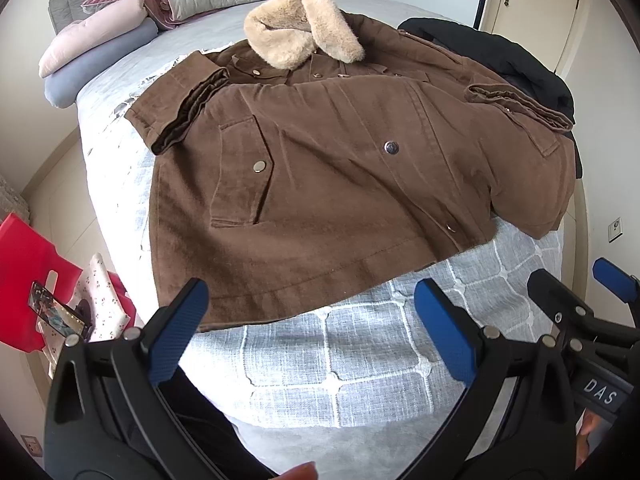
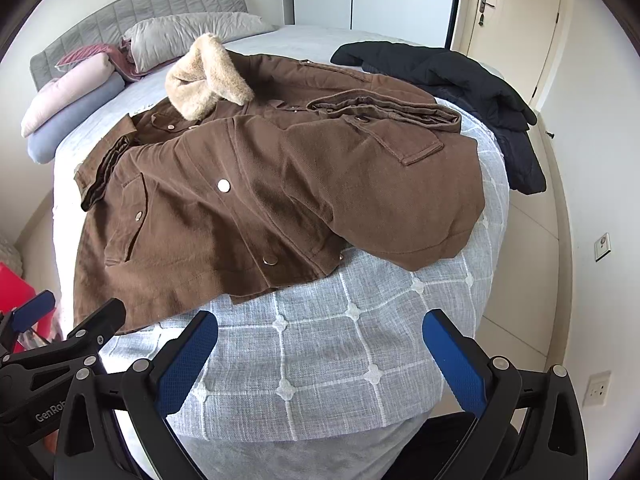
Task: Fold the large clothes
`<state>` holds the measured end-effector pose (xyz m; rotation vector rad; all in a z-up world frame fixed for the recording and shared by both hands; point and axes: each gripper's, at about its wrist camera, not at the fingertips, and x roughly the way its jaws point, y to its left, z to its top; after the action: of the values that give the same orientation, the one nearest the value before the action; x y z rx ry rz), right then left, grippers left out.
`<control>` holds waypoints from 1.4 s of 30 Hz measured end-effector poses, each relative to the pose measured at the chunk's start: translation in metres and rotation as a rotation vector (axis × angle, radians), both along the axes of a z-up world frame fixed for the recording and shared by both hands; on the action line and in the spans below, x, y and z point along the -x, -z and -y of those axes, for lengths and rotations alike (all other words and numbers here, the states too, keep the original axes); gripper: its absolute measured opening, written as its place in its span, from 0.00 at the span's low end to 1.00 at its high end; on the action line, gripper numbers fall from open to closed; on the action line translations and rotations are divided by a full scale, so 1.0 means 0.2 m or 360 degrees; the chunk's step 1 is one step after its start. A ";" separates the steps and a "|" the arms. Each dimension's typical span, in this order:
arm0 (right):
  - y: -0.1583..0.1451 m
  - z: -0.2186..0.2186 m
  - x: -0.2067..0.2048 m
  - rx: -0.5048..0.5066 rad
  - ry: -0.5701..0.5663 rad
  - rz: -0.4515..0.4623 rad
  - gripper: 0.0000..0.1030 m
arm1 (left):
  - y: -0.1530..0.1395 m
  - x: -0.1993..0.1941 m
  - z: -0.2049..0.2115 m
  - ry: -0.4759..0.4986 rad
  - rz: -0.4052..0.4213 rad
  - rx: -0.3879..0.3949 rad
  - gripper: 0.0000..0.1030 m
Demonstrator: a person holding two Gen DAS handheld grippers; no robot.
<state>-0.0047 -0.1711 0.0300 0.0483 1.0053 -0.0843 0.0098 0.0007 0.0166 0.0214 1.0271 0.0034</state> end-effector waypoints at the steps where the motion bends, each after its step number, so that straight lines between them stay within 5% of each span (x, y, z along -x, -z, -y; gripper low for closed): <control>1: 0.00 0.00 0.00 -0.0001 0.0000 -0.0001 1.00 | 0.00 0.00 0.00 -0.0001 -0.0001 0.0002 0.99; 29: 0.01 0.05 -0.03 0.0015 -0.0026 0.0078 1.00 | 0.04 -0.03 -0.03 0.0021 0.0084 -0.0102 0.99; 34: 0.01 0.11 -0.09 0.0109 -0.0166 0.0171 1.00 | 0.05 -0.13 -0.13 0.0099 0.0059 -0.0064 0.99; 38: -0.05 0.23 -0.18 -0.0051 -0.0253 0.0173 1.00 | 0.01 -0.25 -0.24 0.0113 0.0068 -0.0067 0.99; 42: -0.19 0.27 -0.33 -0.0029 -0.0350 0.0182 1.00 | -0.10 -0.44 -0.35 0.0167 0.0122 -0.0089 0.99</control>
<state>0.0622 -0.2248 0.0674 -0.0404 0.8913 0.1275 0.0983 0.0712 0.0374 0.1250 0.9479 -0.0620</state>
